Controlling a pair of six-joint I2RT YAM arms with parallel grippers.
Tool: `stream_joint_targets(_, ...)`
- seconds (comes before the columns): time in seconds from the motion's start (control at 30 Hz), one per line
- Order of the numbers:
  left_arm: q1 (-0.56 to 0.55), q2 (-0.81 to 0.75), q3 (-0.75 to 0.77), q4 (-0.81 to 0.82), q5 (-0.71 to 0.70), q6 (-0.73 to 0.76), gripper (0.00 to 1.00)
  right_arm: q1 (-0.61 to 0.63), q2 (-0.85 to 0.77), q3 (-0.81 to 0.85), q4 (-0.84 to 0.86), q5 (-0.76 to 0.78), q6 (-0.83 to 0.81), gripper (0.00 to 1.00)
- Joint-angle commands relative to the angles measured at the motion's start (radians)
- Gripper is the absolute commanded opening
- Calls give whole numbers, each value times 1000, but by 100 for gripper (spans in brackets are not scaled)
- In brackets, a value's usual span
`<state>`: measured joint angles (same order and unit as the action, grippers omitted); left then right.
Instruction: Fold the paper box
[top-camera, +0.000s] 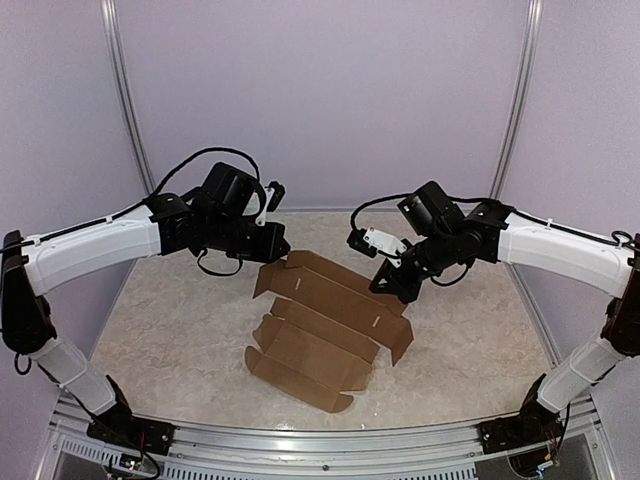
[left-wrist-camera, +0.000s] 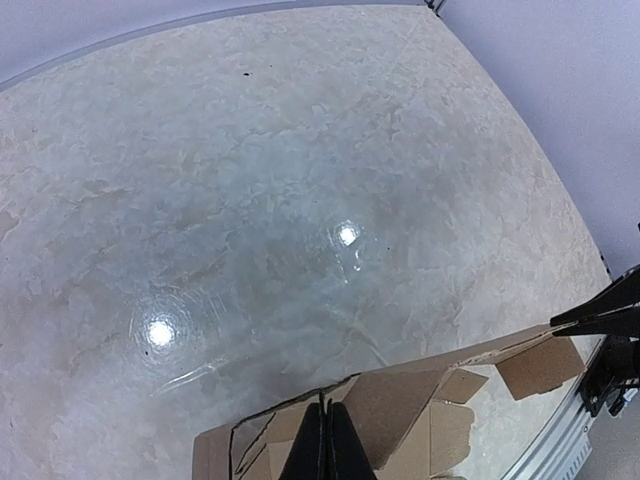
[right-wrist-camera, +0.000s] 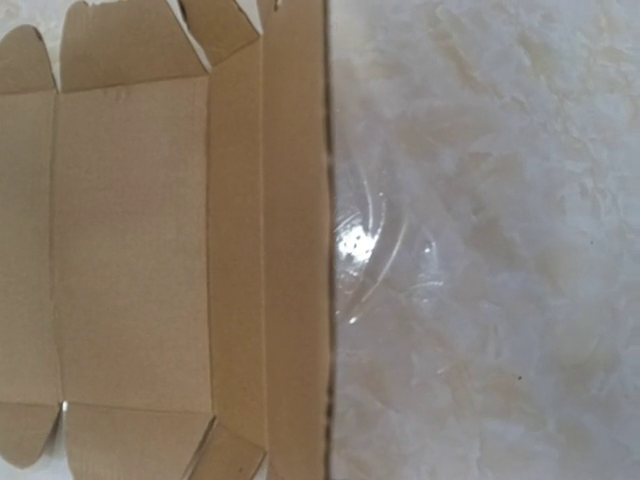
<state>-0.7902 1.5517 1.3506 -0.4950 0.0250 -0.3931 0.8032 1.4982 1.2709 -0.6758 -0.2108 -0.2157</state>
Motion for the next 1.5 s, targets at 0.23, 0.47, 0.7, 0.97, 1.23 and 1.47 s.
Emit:
stream_joint_targets(0.23, -26, -10, -8, -5, 73, 8, 0, 22, -6, 20, 57, 22, 30, 0)
stream_joint_targets(0.47, -37, -4, -21, 11, 103, 7, 0, 29, 3, 30, 63, 13, 36, 0)
stream_joint_targets(0.7, -45, -6, -34, 51, 139, -22, 0, 45, 13, 36, 67, 17, 41, 0)
stream_joint_targets(0.97, -42, 19, -38, 89, 117, -17, 0, 70, 10, 41, 65, 15, 46, 0)
stream_joint_targets(1.23, -40, 62, -30, 121, 122, -30, 0, 89, -5, 44, 65, 22, 57, 0)
stream_joint_targets(1.47, -35, 62, -32, 90, 113, -11, 0, 88, -7, 35, 62, 62, 65, 0)
